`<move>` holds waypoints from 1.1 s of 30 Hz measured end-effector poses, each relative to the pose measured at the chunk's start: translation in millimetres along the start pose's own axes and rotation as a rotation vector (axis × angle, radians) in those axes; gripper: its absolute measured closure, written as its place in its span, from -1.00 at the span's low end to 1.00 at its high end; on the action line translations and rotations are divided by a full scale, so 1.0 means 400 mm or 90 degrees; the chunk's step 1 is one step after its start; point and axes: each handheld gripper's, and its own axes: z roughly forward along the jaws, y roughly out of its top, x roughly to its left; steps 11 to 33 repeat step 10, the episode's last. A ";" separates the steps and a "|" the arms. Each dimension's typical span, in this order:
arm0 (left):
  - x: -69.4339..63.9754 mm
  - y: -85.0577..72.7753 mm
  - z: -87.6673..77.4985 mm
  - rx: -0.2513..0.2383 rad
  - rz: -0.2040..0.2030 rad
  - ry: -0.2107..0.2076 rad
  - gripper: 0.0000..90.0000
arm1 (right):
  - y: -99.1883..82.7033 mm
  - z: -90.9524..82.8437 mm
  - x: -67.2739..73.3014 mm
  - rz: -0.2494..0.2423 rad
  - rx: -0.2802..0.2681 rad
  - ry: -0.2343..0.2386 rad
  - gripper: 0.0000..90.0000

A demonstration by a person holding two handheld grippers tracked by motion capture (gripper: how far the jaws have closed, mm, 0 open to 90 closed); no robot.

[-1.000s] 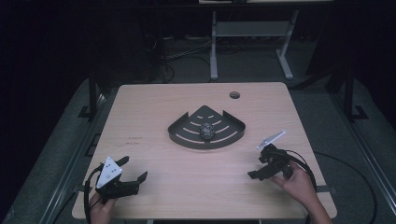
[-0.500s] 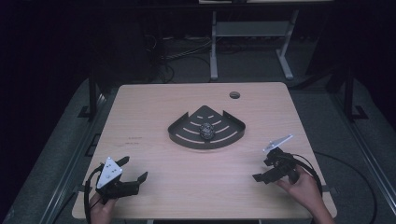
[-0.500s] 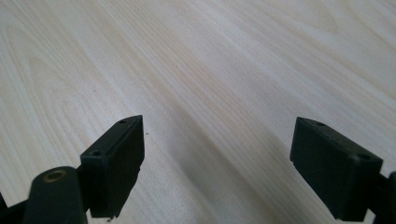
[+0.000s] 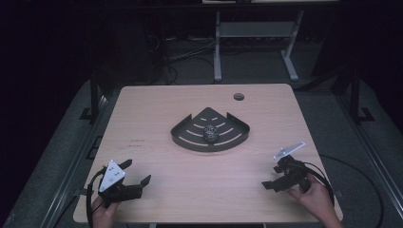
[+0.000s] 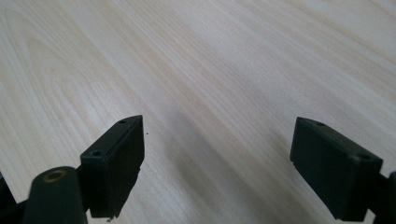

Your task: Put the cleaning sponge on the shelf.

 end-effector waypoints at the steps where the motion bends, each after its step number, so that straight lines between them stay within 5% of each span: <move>1: 0.000 0.000 0.000 0.001 0.000 0.000 -0.71 | -0.003 0.000 0.000 0.000 -0.001 0.000 -0.62; 10: 0.000 -0.002 -0.003 -0.003 0.001 0.005 -0.70 | -0.026 -0.009 0.014 -0.006 -0.031 -0.009 -0.62; 33: 0.000 -0.002 -0.003 -0.003 0.001 0.005 -0.70 | -0.026 -0.009 0.014 -0.006 -0.031 -0.009 -0.62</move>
